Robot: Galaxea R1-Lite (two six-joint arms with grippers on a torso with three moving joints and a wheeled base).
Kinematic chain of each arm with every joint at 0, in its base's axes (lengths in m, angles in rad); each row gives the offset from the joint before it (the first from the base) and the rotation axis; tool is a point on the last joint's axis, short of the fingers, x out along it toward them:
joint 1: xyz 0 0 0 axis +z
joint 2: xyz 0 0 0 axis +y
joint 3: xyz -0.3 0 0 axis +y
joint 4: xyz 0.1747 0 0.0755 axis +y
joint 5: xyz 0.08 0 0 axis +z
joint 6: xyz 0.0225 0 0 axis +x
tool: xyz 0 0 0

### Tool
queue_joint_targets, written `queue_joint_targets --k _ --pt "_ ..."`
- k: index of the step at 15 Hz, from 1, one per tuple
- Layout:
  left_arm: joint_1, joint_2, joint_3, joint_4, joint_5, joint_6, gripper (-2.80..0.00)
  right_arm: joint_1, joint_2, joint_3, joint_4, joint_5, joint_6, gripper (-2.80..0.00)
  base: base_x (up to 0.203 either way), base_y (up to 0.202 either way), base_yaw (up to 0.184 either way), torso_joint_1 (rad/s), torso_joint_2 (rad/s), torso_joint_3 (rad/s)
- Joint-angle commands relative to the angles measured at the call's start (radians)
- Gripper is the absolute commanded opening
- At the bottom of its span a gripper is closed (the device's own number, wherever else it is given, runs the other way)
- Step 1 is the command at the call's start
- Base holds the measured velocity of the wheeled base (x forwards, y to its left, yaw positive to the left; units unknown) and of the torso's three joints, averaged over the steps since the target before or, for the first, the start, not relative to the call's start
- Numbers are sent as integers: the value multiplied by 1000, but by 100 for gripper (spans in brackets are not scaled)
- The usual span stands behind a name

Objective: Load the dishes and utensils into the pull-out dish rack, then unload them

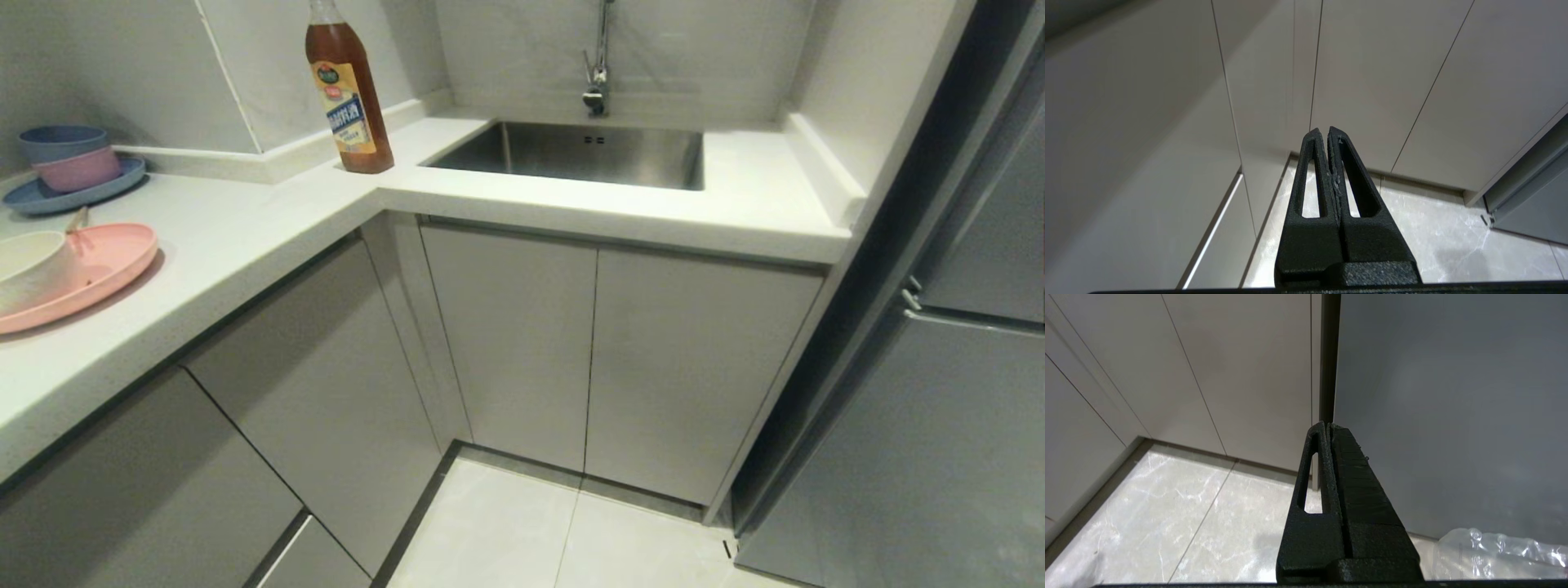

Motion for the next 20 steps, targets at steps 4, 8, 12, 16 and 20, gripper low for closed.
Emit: queue_joint_targets --k 4,8,12,16,20 --pt "0 2 0 0 -1 0 -280 0 1 0 0 0 0 -280 0 0 0 2 1 203" --pt "0 3 0 0 0 0 -280 0 1 0 0 0 0 -280 0 0 0 0 1 204" --pt "0 2 0 1 0 -1 -280 0 1 0 0 0 0 -280 0 0 0 1 2 204" --pt "0 2 0 0 4 -31 -280 0 1 0 0 0 0 -280 0 0 0 2 4 180" --pt "0 2 0 -2 4 -34 -280 0 1 0 0 0 0 -280 0 0 0 1 5 35"
